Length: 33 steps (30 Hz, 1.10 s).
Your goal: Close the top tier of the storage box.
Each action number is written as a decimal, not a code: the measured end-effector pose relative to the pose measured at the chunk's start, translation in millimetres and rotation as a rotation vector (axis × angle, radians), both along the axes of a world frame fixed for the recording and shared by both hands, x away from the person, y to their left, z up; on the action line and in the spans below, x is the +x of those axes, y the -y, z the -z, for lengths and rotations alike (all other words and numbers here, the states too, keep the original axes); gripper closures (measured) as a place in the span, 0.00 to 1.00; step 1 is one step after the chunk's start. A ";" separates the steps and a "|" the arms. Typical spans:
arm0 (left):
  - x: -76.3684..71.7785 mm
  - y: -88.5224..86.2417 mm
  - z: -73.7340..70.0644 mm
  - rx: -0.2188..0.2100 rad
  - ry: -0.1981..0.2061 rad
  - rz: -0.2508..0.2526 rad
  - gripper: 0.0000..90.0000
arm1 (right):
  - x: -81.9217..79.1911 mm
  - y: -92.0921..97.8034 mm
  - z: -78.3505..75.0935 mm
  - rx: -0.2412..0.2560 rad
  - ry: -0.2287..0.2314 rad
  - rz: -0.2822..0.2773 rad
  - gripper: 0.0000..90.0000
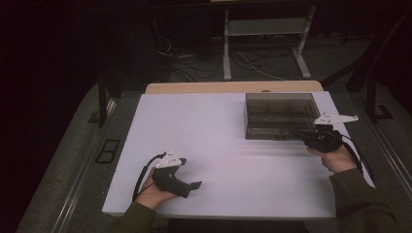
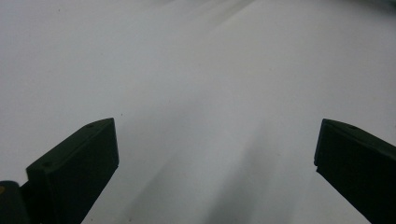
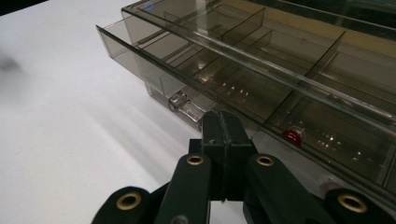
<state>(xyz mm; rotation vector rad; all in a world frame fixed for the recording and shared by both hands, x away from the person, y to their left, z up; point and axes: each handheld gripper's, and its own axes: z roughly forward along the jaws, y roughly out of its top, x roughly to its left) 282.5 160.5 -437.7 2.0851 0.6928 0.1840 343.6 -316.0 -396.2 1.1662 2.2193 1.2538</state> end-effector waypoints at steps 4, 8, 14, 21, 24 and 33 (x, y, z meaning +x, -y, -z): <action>0.2 0.2 0.4 0.000 -0.002 0.000 0.00 | 4.2 0.0 -0.2 -0.004 0.002 0.003 0.99; 0.0 0.8 0.7 0.002 -0.003 0.002 0.00 | 8.4 -1.4 -0.7 -0.015 0.004 0.014 0.99; -0.1 1.4 1.1 0.003 -0.005 0.006 0.00 | 15.7 -2.7 -0.5 -0.022 0.010 0.032 0.99; 1.3 2.1 2.3 0.003 -0.010 0.007 0.00 | 21.0 -5.2 1.3 -0.030 0.024 0.063 0.99; 1.9 2.7 2.3 0.002 -0.010 0.006 0.00 | 20.5 -5.9 1.6 -0.027 0.026 0.073 0.98; 3.5 2.7 0.7 -0.001 -0.005 -0.003 0.00 | 5.6 -0.6 -5.3 0.004 0.041 0.048 0.93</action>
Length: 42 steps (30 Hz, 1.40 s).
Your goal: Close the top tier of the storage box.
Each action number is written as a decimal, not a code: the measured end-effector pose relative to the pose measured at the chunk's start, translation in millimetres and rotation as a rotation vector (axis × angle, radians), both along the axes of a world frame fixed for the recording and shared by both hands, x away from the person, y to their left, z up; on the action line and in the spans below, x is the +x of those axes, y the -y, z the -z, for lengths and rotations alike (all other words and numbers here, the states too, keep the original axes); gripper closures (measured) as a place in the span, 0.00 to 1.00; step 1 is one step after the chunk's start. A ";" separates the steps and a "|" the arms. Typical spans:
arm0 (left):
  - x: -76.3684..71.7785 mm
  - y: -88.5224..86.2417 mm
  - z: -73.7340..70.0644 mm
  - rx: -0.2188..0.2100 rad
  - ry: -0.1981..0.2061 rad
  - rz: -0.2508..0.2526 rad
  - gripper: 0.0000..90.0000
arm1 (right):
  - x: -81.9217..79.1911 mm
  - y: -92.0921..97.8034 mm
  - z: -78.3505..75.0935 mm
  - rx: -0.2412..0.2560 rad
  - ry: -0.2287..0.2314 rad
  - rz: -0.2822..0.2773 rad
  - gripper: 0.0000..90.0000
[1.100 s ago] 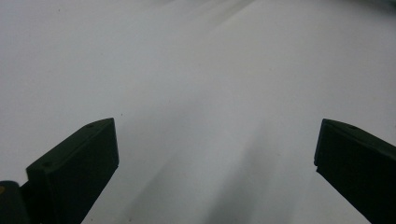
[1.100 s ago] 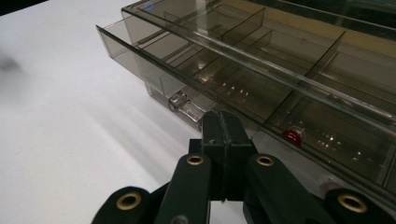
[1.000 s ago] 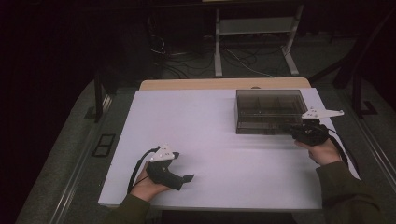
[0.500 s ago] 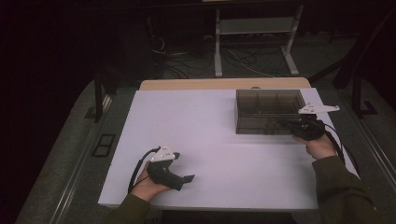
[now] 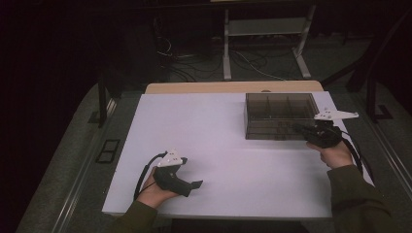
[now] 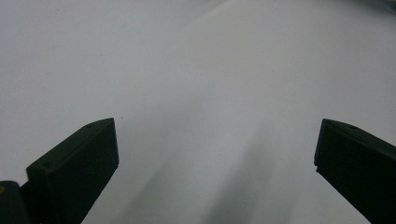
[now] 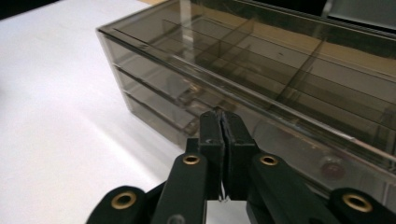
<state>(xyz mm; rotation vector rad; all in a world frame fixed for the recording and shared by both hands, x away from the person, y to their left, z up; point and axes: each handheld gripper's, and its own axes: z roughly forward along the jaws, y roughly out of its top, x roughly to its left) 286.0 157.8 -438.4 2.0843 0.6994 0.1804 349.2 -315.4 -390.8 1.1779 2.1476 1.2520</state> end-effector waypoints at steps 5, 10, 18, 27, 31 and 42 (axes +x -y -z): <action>0.4 -0.5 1.1 -0.008 0.000 0.009 0.00 | -11.9 -2.8 -0.6 -0.002 -0.003 -0.016 0.76; 0.4 0.2 0.4 -0.012 0.004 0.017 0.00 | -27.4 -8.2 2.4 -0.026 -0.007 -0.050 0.56; 0.5 -0.2 -0.3 -0.010 0.010 0.011 0.00 | -47.4 -11.7 11.4 -0.020 -0.004 -0.079 0.39; -0.6 -1.9 -1.3 -0.013 0.016 0.004 0.00 | -64.4 -16.5 21.8 -0.046 0.012 -0.092 0.29; -0.6 -1.2 -1.1 -0.010 0.017 0.008 0.00 | -71.8 -18.1 27.8 -0.057 0.012 -0.108 0.28; -0.7 -1.2 -1.1 -0.012 0.022 0.008 0.00 | -88.6 -17.7 42.4 -0.063 -0.013 -0.129 0.22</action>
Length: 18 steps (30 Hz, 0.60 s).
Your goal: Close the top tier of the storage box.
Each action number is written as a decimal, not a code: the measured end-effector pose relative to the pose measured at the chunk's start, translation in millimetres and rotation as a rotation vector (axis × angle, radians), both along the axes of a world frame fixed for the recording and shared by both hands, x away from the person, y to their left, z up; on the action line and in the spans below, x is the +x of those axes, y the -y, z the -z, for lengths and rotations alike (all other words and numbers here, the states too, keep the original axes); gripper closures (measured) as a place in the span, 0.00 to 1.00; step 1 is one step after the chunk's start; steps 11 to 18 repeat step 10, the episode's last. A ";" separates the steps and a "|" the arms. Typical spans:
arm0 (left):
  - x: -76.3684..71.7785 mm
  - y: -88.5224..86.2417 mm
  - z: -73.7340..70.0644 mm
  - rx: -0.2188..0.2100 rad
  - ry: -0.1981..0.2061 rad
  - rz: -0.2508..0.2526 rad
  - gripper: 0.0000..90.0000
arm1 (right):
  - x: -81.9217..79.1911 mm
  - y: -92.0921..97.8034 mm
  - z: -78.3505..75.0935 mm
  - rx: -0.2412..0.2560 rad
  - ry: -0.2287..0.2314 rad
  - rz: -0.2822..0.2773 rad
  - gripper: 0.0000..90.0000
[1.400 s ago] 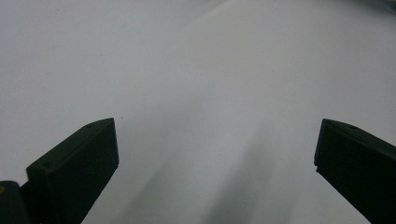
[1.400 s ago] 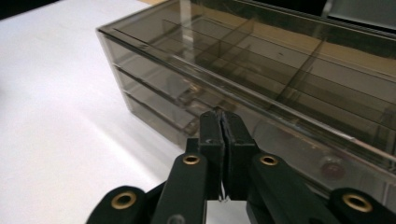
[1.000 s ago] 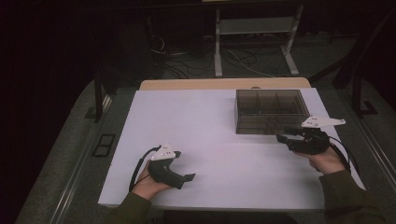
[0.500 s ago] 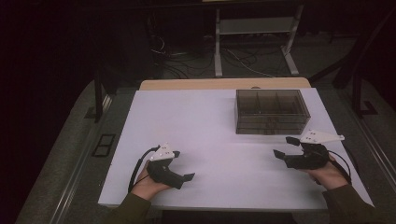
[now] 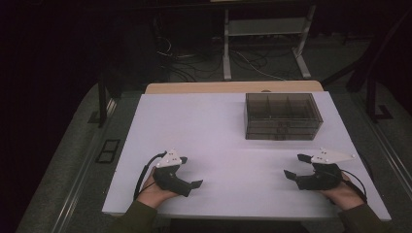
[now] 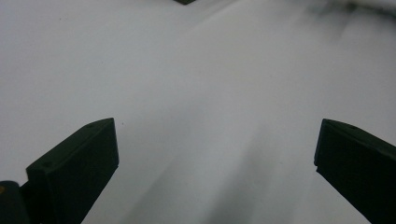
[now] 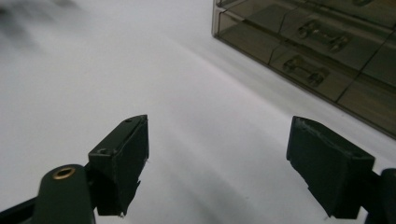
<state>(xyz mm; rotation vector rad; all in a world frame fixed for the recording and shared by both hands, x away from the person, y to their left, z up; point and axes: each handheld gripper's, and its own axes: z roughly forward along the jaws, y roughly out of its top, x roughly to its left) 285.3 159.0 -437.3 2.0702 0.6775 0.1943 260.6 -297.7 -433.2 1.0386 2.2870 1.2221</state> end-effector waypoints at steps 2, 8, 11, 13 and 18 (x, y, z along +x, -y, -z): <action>0.4 -0.2 0.0 0.006 0.002 0.005 0.00 | -1.6 0.7 1.2 0.000 -0.005 -0.009 0.22; 0.6 0.2 0.2 0.003 0.001 0.005 0.00 | -3.1 2.2 2.0 0.001 -0.009 -0.006 0.22; 0.6 0.2 0.1 0.009 0.004 0.007 0.00 | -3.1 2.6 2.2 0.001 -0.009 -0.005 0.22; 0.6 0.2 0.1 0.009 0.004 0.007 0.00 | -3.1 2.6 2.2 0.001 -0.009 -0.005 0.22; 0.6 0.2 0.1 0.009 0.004 0.007 0.00 | -3.1 2.6 2.2 0.001 -0.009 -0.005 0.22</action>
